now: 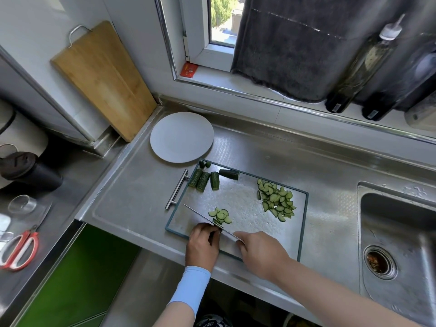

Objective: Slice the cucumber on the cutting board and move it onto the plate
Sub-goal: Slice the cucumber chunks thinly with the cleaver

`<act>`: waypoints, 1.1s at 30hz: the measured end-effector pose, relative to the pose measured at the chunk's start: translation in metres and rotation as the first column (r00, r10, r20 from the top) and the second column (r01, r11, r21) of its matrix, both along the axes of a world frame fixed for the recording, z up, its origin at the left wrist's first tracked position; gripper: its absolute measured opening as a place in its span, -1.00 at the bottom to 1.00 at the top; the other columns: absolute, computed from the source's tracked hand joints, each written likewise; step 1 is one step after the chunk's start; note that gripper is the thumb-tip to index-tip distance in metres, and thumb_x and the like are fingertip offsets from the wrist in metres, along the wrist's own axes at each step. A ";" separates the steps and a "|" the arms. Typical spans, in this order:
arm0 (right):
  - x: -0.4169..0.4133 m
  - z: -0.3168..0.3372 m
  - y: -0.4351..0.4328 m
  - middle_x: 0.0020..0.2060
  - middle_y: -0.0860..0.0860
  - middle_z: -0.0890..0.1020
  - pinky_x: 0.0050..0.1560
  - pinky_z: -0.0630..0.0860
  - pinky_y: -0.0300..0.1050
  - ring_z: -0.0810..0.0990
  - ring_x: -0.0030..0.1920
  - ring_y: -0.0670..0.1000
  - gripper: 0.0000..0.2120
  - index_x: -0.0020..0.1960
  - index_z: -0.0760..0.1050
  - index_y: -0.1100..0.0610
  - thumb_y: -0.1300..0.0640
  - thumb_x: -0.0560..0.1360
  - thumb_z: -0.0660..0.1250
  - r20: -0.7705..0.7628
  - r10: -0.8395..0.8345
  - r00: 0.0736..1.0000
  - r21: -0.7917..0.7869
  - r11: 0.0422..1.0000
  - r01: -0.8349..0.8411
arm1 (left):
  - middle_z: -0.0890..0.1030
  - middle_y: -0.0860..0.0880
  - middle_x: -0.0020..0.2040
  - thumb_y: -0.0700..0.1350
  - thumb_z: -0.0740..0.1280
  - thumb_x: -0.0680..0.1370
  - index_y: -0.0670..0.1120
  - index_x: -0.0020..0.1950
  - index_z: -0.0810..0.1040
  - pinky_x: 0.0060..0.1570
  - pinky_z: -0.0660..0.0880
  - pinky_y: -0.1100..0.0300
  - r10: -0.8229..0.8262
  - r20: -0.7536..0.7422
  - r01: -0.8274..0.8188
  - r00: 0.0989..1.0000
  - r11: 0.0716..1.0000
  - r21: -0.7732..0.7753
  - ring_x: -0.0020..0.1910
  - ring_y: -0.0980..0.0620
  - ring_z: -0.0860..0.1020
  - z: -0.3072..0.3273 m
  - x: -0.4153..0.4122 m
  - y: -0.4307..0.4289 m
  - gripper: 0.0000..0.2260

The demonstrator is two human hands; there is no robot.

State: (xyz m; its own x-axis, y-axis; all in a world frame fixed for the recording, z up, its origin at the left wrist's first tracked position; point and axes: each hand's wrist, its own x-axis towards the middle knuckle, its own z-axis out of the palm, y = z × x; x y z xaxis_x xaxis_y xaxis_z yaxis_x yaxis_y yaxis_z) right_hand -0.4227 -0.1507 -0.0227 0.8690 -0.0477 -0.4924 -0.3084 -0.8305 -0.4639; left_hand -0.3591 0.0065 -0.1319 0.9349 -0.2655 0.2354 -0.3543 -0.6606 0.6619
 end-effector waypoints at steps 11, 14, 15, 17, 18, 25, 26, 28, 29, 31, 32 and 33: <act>-0.016 0.000 -0.012 -0.37 -0.05 0.49 -0.23 0.42 -0.06 0.45 -0.30 0.05 -0.79 -0.10 0.40 -0.03 0.08 0.66 0.07 -0.044 -0.019 0.999 0.010 1.000 0.020 | 0.60 -0.03 -0.14 -0.32 0.52 0.36 -0.12 -0.16 0.66 0.07 0.40 0.41 0.008 -0.011 -0.008 1.000 0.999 -0.032 -0.11 0.04 0.54 -0.002 0.001 0.000 -0.85; -0.007 0.000 -0.008 -0.41 -0.05 0.44 -0.29 0.35 -0.08 0.41 -0.34 0.02 -0.76 -0.18 0.35 -0.01 0.09 0.66 0.08 -0.047 -0.023 0.999 0.013 1.000 0.024 | 0.60 -0.03 -0.14 -0.31 0.52 0.36 -0.12 -0.16 0.67 0.08 0.39 0.42 0.017 -0.008 -0.017 1.000 0.999 -0.041 -0.11 0.05 0.54 -0.002 0.001 0.001 -0.86; -0.005 -0.002 -0.006 -0.41 -0.05 0.44 -0.29 0.36 -0.06 0.43 -0.33 0.04 -0.76 -0.18 0.35 0.00 0.10 0.65 0.08 -0.046 -0.025 0.999 0.013 1.000 0.025 | 0.60 -0.03 -0.13 -0.31 0.52 0.36 -0.12 -0.16 0.67 0.09 0.38 0.43 0.020 -0.009 -0.020 1.000 0.999 -0.041 -0.10 0.06 0.53 -0.002 0.000 0.001 -0.86; 0.002 -0.006 -0.001 -0.39 -0.04 0.45 -0.27 0.40 -0.04 0.47 -0.28 0.09 -0.77 -0.19 0.35 0.00 0.11 0.63 0.08 -0.054 -0.026 0.998 0.005 1.000 0.027 | 0.61 -0.03 -0.12 -0.30 0.52 0.37 -0.12 -0.15 0.67 0.08 0.41 0.39 0.027 -0.005 -0.027 1.000 0.999 -0.039 -0.10 0.06 0.54 -0.003 0.000 0.001 -0.87; 0.005 -0.008 0.001 -0.37 -0.03 0.48 -0.25 0.42 -0.03 0.50 -0.26 0.11 -0.77 -0.20 0.35 -0.01 0.13 0.61 0.09 -0.061 -0.031 0.998 -0.001 1.000 0.031 | 0.62 -0.04 -0.13 -0.29 0.51 0.39 -0.12 -0.15 0.67 0.05 0.45 0.34 0.026 0.000 -0.026 1.000 0.999 -0.039 -0.10 0.04 0.55 -0.003 0.000 0.001 -0.89; 0.018 -0.013 0.008 -0.27 0.02 0.57 -0.18 0.53 0.01 0.56 -0.20 0.14 -0.80 -0.10 0.44 -0.02 0.15 0.59 0.09 -0.058 -0.023 0.998 -0.010 1.000 0.023 | 0.60 -0.06 -0.06 -0.28 0.41 0.43 -0.15 -0.06 0.69 0.15 0.40 0.35 -0.012 0.029 0.013 1.000 0.999 -0.043 -0.01 0.02 0.54 -0.003 -0.003 0.005 -0.87; 0.018 -0.013 0.007 -0.27 0.02 0.57 -0.18 0.54 0.02 0.56 -0.21 0.14 -0.80 -0.10 0.44 -0.02 0.15 0.59 0.09 -0.058 -0.020 0.998 -0.008 1.000 0.020 | 0.60 -0.06 -0.08 -0.28 0.41 0.43 -0.14 -0.07 0.69 0.15 0.39 0.36 -0.006 0.028 0.007 1.000 0.999 -0.041 -0.02 0.03 0.54 -0.003 -0.003 0.004 -0.87; 0.017 -0.012 0.007 -0.28 0.01 0.56 -0.18 0.54 0.04 0.56 -0.21 0.14 -0.81 -0.11 0.42 -0.03 0.14 0.60 0.09 -0.056 -0.011 0.998 -0.001 1.000 0.011 | 0.60 -0.05 -0.11 -0.32 0.45 0.41 -0.13 -0.10 0.69 0.14 0.37 0.39 0.011 0.014 -0.010 1.000 0.999 -0.034 -0.05 0.02 0.53 -0.002 -0.003 0.003 -0.86; 0.016 -0.012 0.007 -0.30 0.00 0.54 -0.18 0.53 0.03 0.56 -0.21 0.13 -0.81 -0.11 0.41 -0.03 0.13 0.60 0.09 -0.050 -0.005 0.999 0.001 1.000 0.005 | 0.61 -0.05 -0.12 -0.34 0.47 0.39 -0.13 -0.11 0.69 0.13 0.37 0.39 0.017 0.003 -0.017 1.000 0.999 -0.028 -0.06 0.02 0.53 -0.001 -0.003 0.002 -0.84; 0.015 -0.009 0.007 -0.31 -0.01 0.52 -0.18 0.52 0.03 0.54 -0.21 0.14 -0.82 -0.10 0.42 -0.02 0.12 0.62 0.09 -0.033 0.003 0.999 0.002 1.000 -0.003 | 0.61 -0.04 -0.13 -0.35 0.50 0.37 -0.12 -0.11 0.68 0.11 0.39 0.38 0.015 -0.006 -0.015 1.000 1.000 -0.013 -0.07 0.02 0.53 0.000 -0.003 0.002 -0.82; 0.013 -0.008 0.007 -0.31 0.00 0.51 -0.17 0.51 0.03 0.55 -0.21 0.15 -0.82 -0.08 0.43 -0.01 0.11 0.63 0.09 -0.024 0.006 1.000 0.003 1.000 -0.006 | 0.62 -0.04 -0.13 -0.34 0.50 0.36 -0.12 -0.11 0.68 0.10 0.40 0.36 0.009 -0.005 -0.009 1.000 1.000 -0.007 -0.08 0.02 0.53 0.001 -0.003 0.002 -0.82; 0.011 -0.006 0.007 -0.30 0.00 0.52 -0.17 0.51 0.04 0.55 -0.20 0.16 -0.82 -0.07 0.43 -0.01 0.10 0.64 0.08 -0.015 0.012 1.000 0.000 1.000 -0.012 | 0.62 -0.04 -0.13 -0.34 0.50 0.36 -0.11 -0.11 0.68 0.11 0.39 0.36 0.007 -0.004 -0.007 1.000 1.000 -0.003 -0.07 0.02 0.53 0.001 -0.003 0.003 -0.82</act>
State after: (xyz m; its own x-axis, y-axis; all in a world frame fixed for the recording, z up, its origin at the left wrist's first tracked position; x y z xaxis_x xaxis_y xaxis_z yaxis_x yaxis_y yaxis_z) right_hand -0.4119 -0.1440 -0.0290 0.8622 -0.0374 -0.5052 -0.3053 -0.8342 -0.4593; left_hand -0.3619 0.0091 -0.1310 0.9376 -0.2588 0.2322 -0.3472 -0.6611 0.6651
